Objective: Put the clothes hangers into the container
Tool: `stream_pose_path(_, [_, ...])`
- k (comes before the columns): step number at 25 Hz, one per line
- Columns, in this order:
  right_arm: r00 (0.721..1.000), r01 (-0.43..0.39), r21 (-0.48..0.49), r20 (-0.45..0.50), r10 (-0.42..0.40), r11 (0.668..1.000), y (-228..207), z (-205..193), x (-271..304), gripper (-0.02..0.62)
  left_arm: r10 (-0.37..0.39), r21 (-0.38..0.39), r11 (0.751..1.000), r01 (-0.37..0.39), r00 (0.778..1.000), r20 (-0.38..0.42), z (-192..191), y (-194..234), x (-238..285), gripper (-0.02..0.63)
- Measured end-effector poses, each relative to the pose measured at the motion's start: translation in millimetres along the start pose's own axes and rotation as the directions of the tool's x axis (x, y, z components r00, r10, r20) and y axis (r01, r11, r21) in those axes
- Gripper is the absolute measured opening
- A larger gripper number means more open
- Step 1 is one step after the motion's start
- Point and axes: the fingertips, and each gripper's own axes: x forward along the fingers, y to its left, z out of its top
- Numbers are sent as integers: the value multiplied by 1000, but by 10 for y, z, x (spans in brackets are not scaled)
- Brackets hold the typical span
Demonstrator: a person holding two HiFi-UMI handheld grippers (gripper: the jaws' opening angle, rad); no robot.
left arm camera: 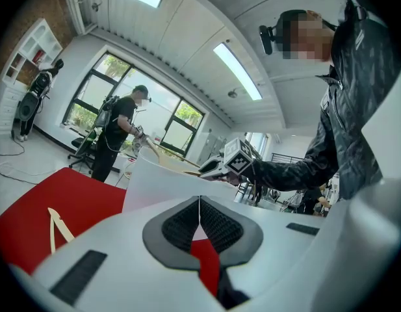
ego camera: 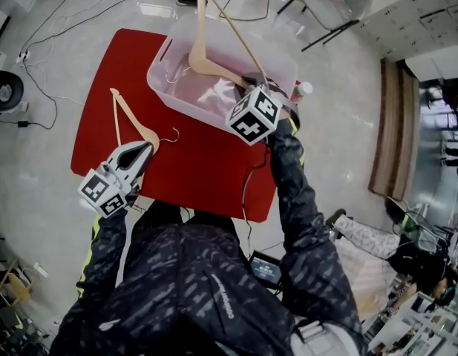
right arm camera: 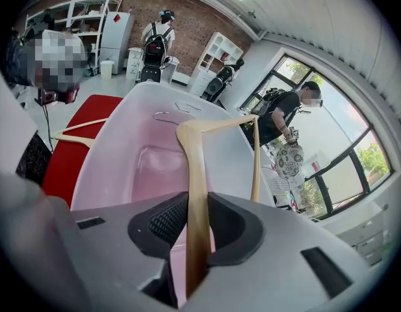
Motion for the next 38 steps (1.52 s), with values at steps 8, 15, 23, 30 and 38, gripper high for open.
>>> stream_pose_path(8, [1000, 13, -65, -27, -15, 998, 86, 6, 108, 97, 5, -17, 1000, -5, 1000, -2, -68, 23, -70, 12])
stream_pose_path(15, [996, -70, -61, -51, 67, 996, 244, -41, 183, 101, 18, -38, 999, -18, 1000, -1, -132, 52, -117, 12])
stream_pose_path(23, [972, -224, -24, -82, 221, 974, 419, -101, 364, 140, 14, -62, 998, -14, 1000, -1, -187, 75, -118, 12])
stream_pose_path(30, [963, -270, 85, 35, 268, 959, 351, 27, 300, 255, 22, -72, 997, -22, 1000, -7, -222, 123, -146, 12])
stream_pose_path(38, [985, -156, 54, 83, 151, 986, 189, 134, 282, 134, 14, -71, 997, -13, 1000, 2, -194, 125, -73, 12])
